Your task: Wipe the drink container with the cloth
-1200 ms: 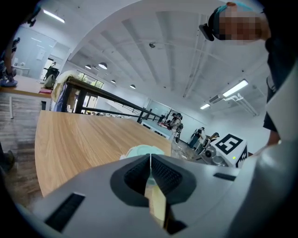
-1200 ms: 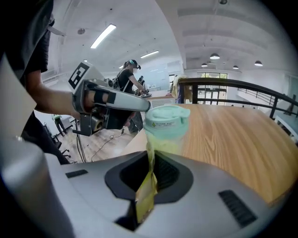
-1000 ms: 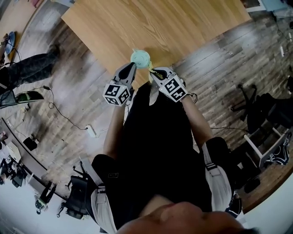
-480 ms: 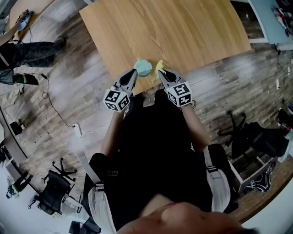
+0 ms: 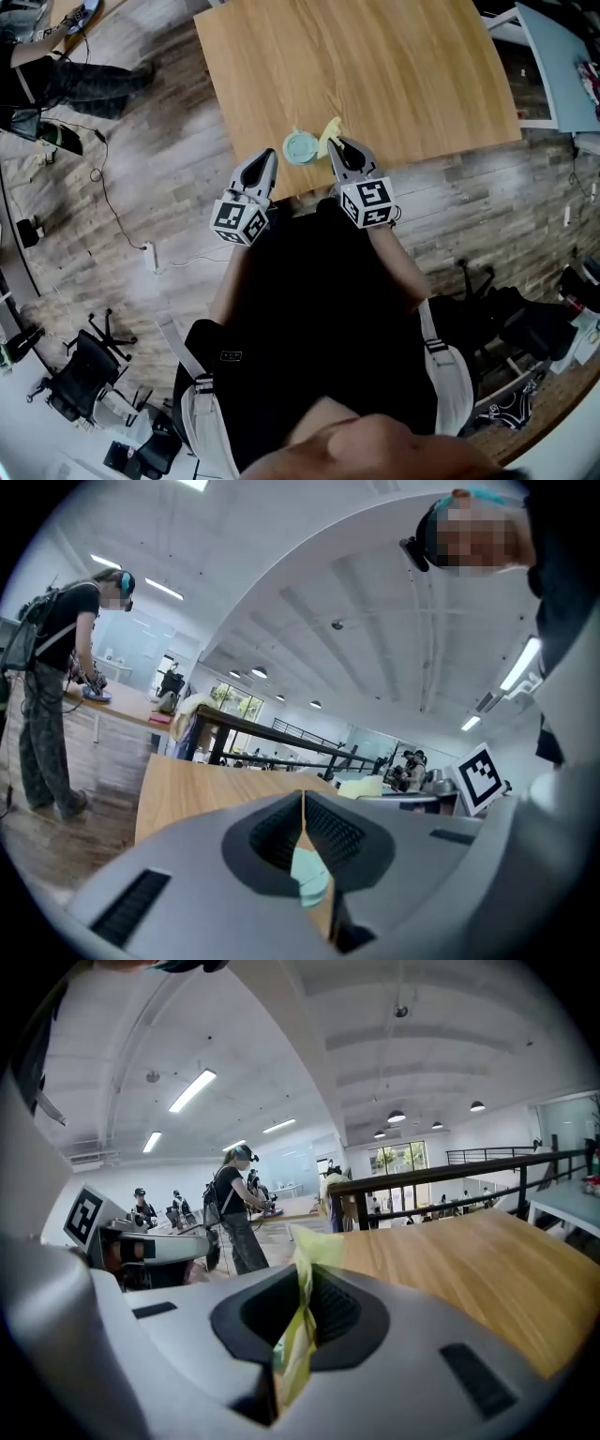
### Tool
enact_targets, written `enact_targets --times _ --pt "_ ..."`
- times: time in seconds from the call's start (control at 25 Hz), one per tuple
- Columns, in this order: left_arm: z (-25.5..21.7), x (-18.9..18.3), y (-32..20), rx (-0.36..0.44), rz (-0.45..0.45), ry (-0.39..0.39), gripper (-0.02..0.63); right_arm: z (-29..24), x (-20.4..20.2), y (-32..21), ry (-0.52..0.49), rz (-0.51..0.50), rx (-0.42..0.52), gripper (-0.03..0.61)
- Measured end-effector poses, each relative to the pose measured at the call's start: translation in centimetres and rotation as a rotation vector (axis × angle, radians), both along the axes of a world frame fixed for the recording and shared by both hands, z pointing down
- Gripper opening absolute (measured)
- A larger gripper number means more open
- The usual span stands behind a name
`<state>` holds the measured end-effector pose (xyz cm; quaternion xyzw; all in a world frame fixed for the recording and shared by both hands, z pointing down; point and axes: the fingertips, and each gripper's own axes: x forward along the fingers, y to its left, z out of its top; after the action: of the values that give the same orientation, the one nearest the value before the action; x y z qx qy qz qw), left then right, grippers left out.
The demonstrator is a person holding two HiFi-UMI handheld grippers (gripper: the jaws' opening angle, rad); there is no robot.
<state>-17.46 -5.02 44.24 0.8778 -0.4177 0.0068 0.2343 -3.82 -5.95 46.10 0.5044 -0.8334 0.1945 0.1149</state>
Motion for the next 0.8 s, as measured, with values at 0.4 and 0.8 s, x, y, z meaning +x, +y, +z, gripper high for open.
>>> enact_targets --times 0.4,0.8 --pt "-0.5 -0.6 0.3 0.058 -0.124 -0.031 0.026 -2.3 -0.2 0.5 -0.014 0.036 0.103 0.043" --pt "-0.4 -1.3 0.2 0.067 -0.129 -0.036 0.026 -2.1 -0.6 0.5 0.002 0.033 0.104 0.041"
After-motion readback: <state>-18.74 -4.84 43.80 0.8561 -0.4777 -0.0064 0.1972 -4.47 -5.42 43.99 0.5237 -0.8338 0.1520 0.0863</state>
